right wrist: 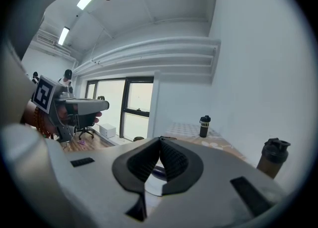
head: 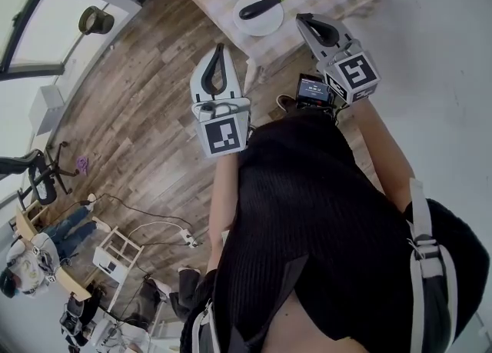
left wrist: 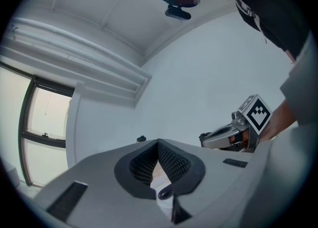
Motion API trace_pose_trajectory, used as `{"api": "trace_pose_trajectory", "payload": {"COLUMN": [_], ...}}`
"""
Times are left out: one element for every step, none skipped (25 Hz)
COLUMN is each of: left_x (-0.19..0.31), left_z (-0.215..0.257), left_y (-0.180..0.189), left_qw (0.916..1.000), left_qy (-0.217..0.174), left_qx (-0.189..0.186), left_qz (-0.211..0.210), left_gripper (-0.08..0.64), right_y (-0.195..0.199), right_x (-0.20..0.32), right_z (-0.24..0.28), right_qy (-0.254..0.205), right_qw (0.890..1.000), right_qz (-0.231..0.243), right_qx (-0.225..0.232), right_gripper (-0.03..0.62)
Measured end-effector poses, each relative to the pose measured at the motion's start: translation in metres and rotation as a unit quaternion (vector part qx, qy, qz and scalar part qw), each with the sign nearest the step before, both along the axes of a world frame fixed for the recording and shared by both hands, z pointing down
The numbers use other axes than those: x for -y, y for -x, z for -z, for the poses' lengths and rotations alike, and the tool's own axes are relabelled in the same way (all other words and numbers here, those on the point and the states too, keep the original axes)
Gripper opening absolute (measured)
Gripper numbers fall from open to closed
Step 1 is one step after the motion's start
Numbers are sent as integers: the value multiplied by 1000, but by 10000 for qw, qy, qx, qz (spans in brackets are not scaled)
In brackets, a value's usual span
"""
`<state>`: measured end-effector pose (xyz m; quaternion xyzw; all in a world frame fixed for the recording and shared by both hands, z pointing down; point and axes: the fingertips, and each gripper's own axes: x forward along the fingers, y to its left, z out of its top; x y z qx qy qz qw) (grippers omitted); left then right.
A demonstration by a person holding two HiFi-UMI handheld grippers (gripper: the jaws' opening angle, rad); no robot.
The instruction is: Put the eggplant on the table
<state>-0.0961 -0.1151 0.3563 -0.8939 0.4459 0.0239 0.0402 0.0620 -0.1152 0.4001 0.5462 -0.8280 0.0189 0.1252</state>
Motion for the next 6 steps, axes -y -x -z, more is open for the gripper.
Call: {"api": "trace_pose_trajectory", "payload": {"left_x": [0,0,0,1,1,2], "left_z": [-1,-1,-2,-2,-2,-1], "left_y": [3,6,10,13,17,20], "left_qw": [10000,10000,10000,10000,10000,9999], "left_qy": [8,25,42,54,60,65], "left_qx": [-6,-10,-15,-19,-22,-24], "left_qz": [13,26,40,52,62,72], "left_gripper": [2,2,2,2,2,2], "right_y": [2,3,5,7,9,11], "right_x": [0,0,0,1,1,2], "right_z": [0,-1,-1,-2,-2,-2], "right_qy": [-8,-4,7,18,28,38], "right_qw": [10000,10000,10000,10000,10000,10000], "right_qz": [-11,-18,-23,-28,-33,-38], "right_qx": [-14,-20,-20,-15,-11,-6], "right_gripper": [3,3,3,3,3,3]}}
